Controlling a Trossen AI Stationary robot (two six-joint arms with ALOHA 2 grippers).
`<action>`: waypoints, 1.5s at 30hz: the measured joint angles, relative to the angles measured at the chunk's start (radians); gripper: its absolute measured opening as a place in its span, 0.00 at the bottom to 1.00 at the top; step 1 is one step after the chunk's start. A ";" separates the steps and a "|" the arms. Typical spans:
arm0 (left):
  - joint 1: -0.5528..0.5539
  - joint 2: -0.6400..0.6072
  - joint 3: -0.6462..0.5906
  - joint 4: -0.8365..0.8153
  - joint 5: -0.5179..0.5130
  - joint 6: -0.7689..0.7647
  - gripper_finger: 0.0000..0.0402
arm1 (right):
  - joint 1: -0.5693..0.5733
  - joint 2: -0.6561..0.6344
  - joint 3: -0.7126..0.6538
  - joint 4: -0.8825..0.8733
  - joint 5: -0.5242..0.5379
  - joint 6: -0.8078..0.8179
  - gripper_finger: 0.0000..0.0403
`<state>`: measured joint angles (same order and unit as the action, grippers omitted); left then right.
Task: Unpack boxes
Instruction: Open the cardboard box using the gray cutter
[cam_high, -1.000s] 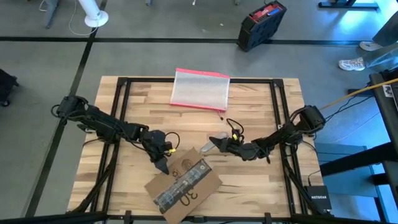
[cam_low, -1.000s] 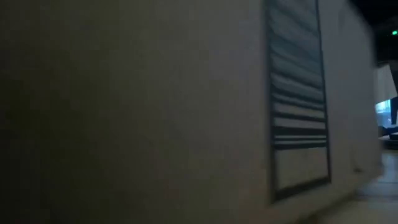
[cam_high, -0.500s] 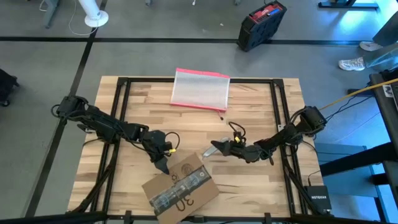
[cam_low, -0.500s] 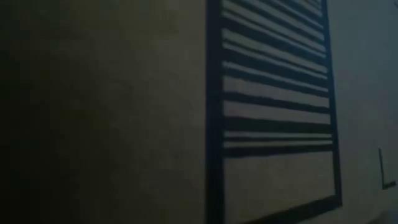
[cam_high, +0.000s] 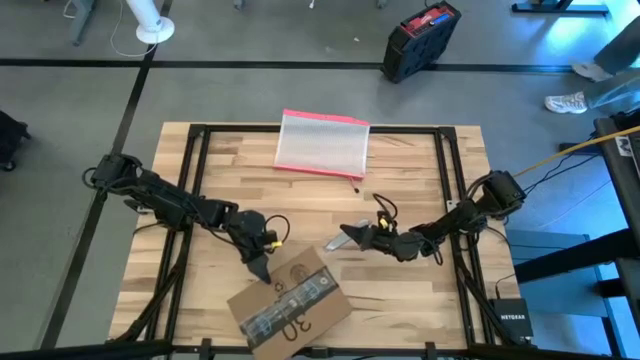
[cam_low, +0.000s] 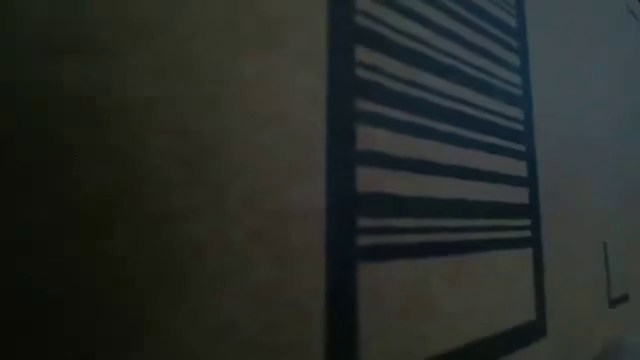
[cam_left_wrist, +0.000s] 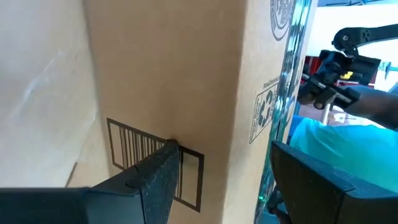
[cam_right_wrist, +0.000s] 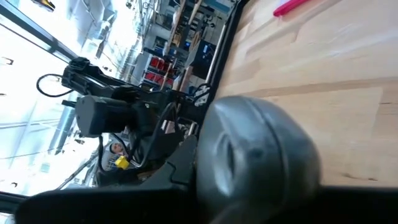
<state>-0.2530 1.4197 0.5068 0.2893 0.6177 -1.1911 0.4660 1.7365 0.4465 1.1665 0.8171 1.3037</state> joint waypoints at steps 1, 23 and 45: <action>-0.004 0.000 0.000 0.000 0.000 -0.002 0.59 | 0.008 0.000 0.000 0.004 0.010 0.001 0.16; -0.011 0.000 -0.001 0.007 0.010 -0.001 0.59 | 0.057 0.000 0.059 -0.070 0.000 0.009 0.16; -0.012 0.000 -0.001 0.007 0.007 0.013 0.59 | 0.018 0.000 0.066 -0.096 -0.044 0.003 0.16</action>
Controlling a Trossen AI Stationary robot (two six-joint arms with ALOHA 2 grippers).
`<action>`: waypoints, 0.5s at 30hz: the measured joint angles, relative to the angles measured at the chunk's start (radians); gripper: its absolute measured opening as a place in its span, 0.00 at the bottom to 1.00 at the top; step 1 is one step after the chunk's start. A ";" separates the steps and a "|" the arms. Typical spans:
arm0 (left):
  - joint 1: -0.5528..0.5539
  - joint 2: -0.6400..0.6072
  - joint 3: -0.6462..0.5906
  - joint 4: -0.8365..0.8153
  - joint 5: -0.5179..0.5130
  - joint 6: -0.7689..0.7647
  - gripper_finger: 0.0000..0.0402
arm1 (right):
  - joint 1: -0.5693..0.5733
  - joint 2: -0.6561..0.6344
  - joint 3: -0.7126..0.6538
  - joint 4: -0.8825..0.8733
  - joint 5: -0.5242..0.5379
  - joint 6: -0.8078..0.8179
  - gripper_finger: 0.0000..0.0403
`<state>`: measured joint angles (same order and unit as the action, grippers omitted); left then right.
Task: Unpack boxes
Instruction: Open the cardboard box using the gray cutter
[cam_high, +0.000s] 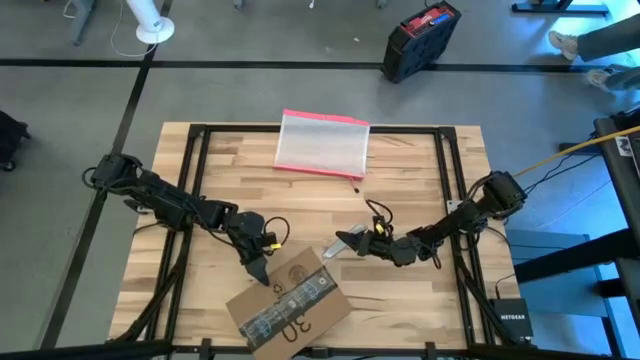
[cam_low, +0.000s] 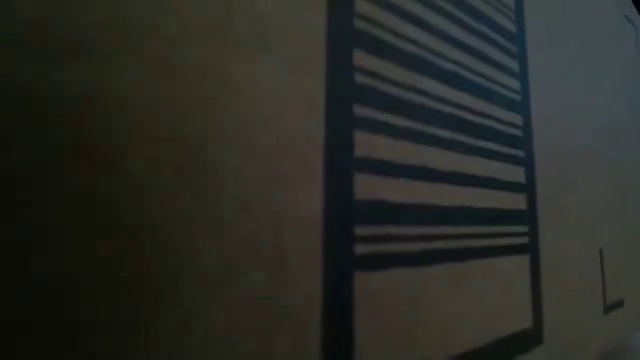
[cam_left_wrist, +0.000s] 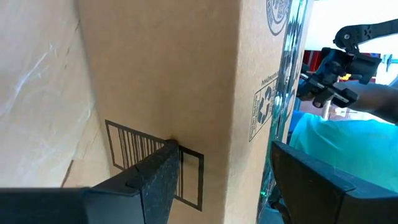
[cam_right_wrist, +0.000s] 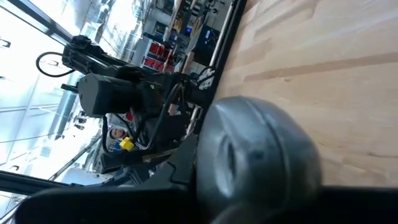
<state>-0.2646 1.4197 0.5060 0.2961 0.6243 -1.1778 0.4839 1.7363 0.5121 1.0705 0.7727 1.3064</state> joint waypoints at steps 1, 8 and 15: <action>0.000 0.000 0.000 0.000 0.000 0.000 0.59 | 0.000 0.000 0.000 -0.002 0.000 0.000 0.16; 0.000 0.000 0.000 -0.001 -0.005 0.000 0.59 | 0.000 0.000 0.000 -0.020 -0.005 0.009 0.16; 0.000 0.000 0.000 -0.001 -0.005 0.000 0.59 | 0.000 0.000 0.000 -0.024 0.013 0.020 0.16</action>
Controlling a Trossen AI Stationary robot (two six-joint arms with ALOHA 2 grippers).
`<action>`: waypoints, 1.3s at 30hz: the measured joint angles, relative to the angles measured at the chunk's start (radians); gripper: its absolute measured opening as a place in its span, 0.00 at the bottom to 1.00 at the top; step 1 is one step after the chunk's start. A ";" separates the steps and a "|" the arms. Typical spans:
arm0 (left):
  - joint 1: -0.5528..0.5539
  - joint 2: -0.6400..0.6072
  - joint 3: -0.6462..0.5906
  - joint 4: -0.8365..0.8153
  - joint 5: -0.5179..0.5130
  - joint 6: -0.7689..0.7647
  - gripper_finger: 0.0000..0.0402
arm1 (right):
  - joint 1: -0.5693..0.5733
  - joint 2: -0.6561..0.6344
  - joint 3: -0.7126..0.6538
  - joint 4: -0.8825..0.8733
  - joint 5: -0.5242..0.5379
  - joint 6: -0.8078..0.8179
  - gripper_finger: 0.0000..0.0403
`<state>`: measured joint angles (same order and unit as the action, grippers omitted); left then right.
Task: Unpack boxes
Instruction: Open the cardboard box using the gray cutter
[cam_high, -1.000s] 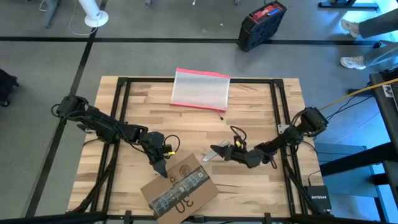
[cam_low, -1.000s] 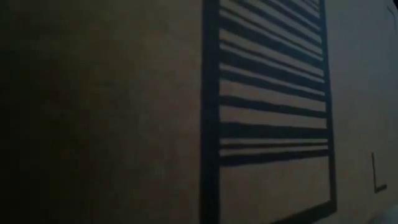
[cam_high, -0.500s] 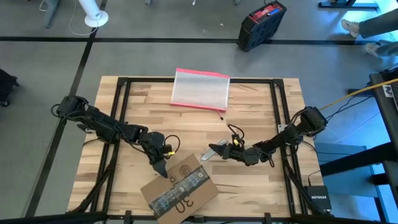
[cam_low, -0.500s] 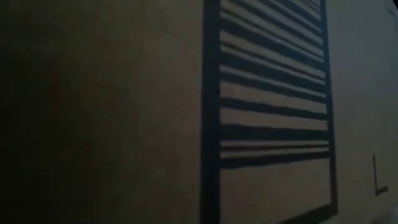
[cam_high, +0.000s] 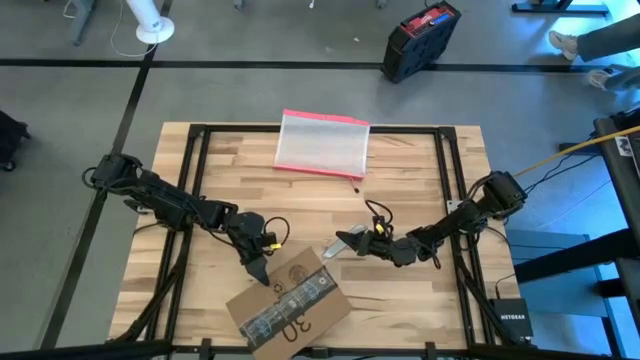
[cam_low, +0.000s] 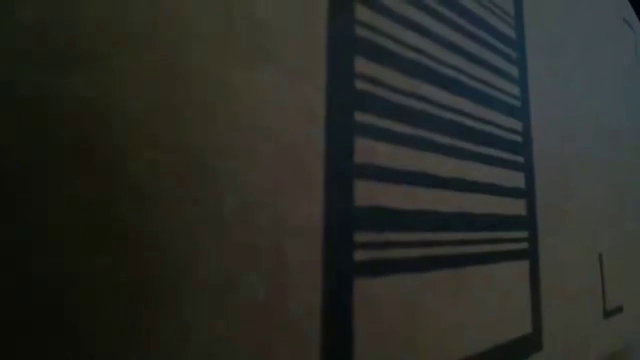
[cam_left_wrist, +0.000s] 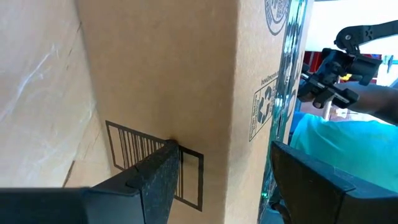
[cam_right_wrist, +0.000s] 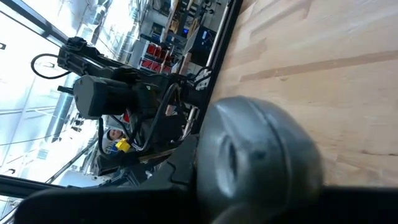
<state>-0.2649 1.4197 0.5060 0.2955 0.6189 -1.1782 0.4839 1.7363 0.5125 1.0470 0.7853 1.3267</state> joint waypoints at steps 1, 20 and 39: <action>0.000 0.000 0.000 0.000 0.000 0.000 0.59 | 0.000 0.000 0.000 0.000 0.000 0.000 0.16; 0.000 0.000 0.000 0.001 -0.001 0.000 0.59 | 0.001 0.001 -0.002 0.003 -0.002 -0.002 0.16; 0.003 0.000 0.001 0.004 -0.011 -0.002 0.59 | 0.077 0.000 -0.002 0.001 0.018 0.027 0.16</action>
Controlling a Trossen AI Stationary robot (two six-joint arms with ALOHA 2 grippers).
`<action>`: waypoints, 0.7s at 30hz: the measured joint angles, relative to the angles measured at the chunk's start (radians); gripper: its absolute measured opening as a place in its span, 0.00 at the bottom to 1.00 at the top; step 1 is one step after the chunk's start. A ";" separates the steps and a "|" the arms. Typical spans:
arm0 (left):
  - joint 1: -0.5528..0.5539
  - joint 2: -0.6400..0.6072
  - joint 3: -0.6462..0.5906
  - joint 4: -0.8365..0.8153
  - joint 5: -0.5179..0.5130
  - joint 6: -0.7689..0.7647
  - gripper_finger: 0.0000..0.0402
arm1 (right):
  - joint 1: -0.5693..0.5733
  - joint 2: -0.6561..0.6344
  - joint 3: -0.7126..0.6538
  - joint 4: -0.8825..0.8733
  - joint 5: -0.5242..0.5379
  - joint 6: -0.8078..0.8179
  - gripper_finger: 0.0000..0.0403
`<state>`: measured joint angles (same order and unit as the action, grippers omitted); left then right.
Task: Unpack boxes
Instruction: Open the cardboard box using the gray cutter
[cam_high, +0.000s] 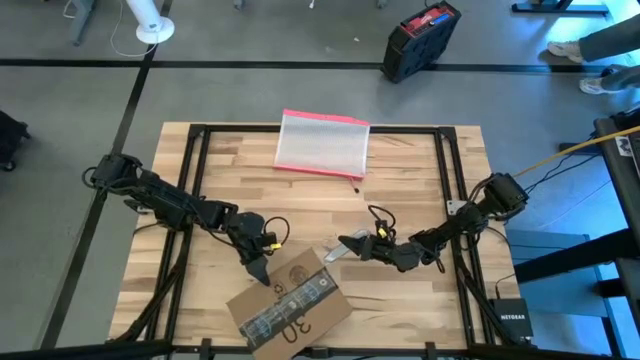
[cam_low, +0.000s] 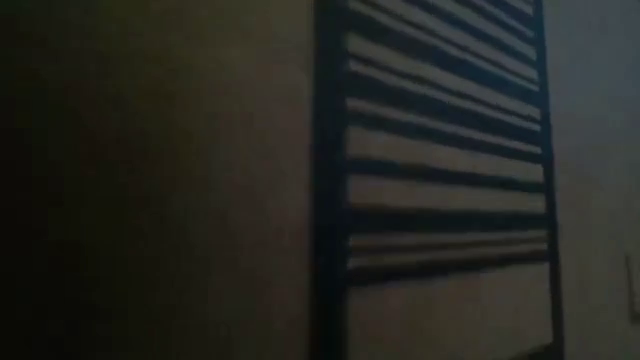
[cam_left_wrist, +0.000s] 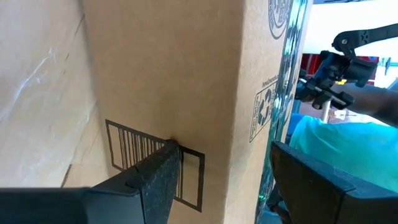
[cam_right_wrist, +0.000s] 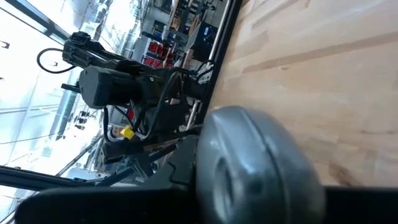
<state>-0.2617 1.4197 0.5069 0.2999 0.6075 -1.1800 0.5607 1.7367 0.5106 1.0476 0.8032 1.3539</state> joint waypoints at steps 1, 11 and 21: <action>0.000 0.000 0.000 0.001 0.000 0.001 0.59 | 0.007 0.000 0.000 -0.006 -0.007 0.002 0.16; 0.000 0.001 0.002 0.007 0.000 -0.008 0.59 | 0.059 0.000 0.000 -0.009 0.018 0.015 0.16; 0.000 0.001 0.002 0.028 0.001 -0.009 0.59 | 0.130 0.000 0.000 -0.013 0.108 0.055 0.16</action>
<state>-0.2619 1.4204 0.5087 0.3277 0.6083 -1.1891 0.6903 1.7363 0.5106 1.0346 0.9114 1.4092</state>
